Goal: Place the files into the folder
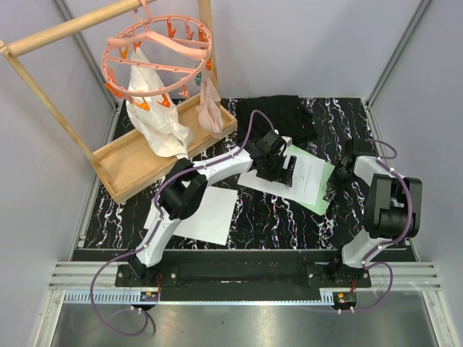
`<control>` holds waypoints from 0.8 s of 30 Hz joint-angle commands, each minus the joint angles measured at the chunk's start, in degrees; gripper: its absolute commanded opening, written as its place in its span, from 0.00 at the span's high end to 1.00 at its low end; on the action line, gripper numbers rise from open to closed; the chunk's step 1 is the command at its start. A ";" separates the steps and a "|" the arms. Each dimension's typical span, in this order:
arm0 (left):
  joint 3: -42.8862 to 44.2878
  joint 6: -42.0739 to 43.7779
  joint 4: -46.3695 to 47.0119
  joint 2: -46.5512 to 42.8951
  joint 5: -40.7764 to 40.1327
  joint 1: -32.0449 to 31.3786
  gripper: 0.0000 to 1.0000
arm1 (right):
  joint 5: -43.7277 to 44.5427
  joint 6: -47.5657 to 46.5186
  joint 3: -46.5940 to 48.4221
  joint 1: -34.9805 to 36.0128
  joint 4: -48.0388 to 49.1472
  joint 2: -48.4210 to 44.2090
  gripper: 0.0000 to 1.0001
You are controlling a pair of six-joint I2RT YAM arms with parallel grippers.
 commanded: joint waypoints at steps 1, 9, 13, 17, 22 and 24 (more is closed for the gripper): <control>-0.93 0.64 0.77 -5.81 -1.30 -1.54 0.15 | -2.36 -1.45 -0.64 1.71 -1.61 -1.35 1.00; -2.69 0.55 1.56 -9.60 -2.01 -1.98 0.15 | -6.30 1.18 -3.54 6.82 -2.31 -6.26 1.00; -2.43 0.55 1.56 -8.90 -1.21 -2.16 0.16 | -6.32 4.17 -6.88 8.14 -2.92 -10.75 1.00; -3.04 0.81 1.65 -7.41 -1.12 -2.94 0.16 | -6.67 6.98 -9.78 8.23 -2.58 -14.35 1.00; -2.26 1.08 2.09 -3.90 -1.47 -3.12 0.20 | -7.54 8.83 -11.97 8.31 0.32 -14.97 1.00; -1.99 1.16 2.09 -2.75 -1.91 -3.12 0.21 | -8.86 9.36 -12.68 8.31 2.33 -15.50 1.00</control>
